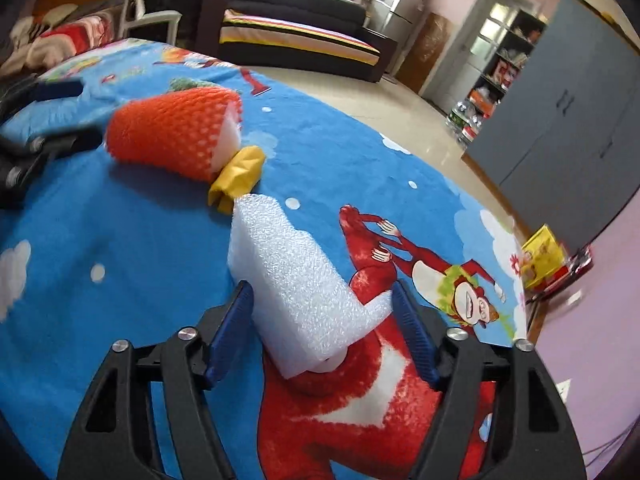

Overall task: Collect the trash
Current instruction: 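Grasp the white foam block with the right tool while the left tool grasps the orange net, then carry the foam block and orange net over the red bin and open both tools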

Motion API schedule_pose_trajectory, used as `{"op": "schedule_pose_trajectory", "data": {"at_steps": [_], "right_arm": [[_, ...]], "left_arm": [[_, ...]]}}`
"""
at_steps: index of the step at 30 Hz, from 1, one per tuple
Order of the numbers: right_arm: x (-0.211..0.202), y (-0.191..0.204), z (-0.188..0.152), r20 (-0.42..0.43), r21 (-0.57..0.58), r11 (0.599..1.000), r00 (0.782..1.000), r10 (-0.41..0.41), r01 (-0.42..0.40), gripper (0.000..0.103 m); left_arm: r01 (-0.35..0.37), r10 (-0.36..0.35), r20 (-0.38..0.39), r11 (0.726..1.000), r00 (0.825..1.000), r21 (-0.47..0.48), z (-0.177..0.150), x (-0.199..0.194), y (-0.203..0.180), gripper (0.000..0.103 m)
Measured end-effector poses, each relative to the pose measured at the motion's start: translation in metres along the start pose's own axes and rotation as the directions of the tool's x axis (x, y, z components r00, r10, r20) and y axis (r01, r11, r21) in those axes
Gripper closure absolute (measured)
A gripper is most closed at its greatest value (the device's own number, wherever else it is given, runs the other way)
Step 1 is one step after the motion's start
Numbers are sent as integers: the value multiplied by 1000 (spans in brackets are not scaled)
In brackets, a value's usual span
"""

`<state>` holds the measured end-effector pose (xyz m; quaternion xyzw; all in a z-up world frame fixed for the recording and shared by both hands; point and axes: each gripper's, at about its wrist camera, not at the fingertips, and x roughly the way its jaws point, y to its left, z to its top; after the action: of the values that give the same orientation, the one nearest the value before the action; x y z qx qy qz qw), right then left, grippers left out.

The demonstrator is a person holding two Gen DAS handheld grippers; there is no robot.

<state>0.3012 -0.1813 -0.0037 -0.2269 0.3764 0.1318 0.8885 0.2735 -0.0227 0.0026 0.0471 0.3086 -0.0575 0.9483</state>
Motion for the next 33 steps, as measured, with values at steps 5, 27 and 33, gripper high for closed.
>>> {"op": "schedule_pose_trajectory", "data": {"at_steps": [5, 27, 33], "right_arm": [[-14, -7, -5, -13, 42, 998, 999, 42, -41, 48], [-43, -32, -29, 36, 109, 993, 998, 48, -51, 62], [-59, -43, -29, 74, 149, 988, 997, 38, -48, 62]], "left_arm": [[3, -5, -38, 998, 999, -63, 12, 16, 4, 5], [84, -86, -74, 996, 994, -31, 31, 48, -63, 70], [102, -102, -6, 995, 995, 6, 27, 7, -63, 70]]}}
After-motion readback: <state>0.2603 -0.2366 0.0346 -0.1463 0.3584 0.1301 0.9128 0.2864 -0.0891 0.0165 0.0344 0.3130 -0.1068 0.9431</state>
